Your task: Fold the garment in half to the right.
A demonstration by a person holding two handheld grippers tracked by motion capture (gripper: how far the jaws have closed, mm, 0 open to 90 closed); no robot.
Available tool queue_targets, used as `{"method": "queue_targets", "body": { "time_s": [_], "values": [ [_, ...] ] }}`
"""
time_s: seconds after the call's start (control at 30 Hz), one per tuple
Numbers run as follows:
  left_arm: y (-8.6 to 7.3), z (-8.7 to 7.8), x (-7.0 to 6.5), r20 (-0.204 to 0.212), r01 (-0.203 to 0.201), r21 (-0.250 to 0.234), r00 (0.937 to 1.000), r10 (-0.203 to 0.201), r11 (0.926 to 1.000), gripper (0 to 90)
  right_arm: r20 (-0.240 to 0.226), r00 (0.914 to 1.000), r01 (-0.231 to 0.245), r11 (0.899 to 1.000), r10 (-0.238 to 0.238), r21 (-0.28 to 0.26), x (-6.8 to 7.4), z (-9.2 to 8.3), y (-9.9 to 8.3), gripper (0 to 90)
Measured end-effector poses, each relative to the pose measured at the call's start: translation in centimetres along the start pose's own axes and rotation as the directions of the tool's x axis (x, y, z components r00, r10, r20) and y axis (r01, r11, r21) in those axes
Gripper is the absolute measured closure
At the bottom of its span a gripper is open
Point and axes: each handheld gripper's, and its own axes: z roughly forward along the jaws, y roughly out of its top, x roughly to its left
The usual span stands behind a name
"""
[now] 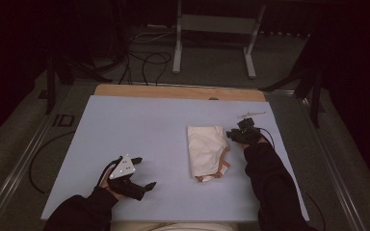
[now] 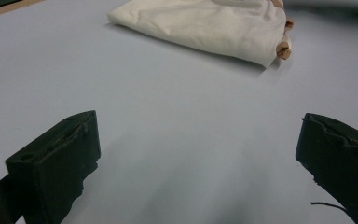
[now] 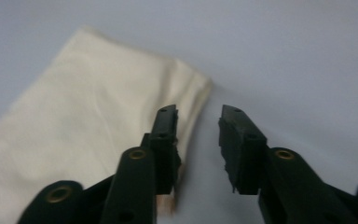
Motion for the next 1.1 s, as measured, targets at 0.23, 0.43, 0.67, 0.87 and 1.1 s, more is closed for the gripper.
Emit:
{"method": "queue_targets", "body": {
  "time_s": [0.23,0.43,0.67,0.87,1.1],
  "values": [
    [0.0,-0.1,0.0,-0.002,0.000,-0.003,1.0000,0.000,1.0000,0.7,-0.041,0.9981,-0.045,0.999,0.045,0.005,-0.2,2.3,1.8,62.6],
    [0.0,-0.4,0.1,-0.006,0.001,-0.012,1.0000,-0.001,0.9999,0.7,-0.056,0.9958,-0.070,0.996,0.073,0.055,-0.5,4.4,1.9,63.7],
    [0.1,-0.3,0.0,-0.006,0.001,-0.011,1.0000,-0.001,0.9999,0.7,-0.034,0.9976,-0.058,0.996,0.060,0.072,-0.5,5.1,1.9,87.7],
    [0.0,-0.4,0.1,-0.008,0.001,-0.011,1.0000,-0.001,0.9999,0.6,0.001,1.0000,0.000,0.998,0.000,0.055,-0.4,4.4,2.6,89.2],
    [0.0,-0.4,0.1,-0.008,0.001,-0.011,1.0000,-0.001,0.9999,0.7,0.028,0.9996,0.008,0.999,-0.009,0.043,-0.7,4.4,3.1,89.4]
  ]
}}
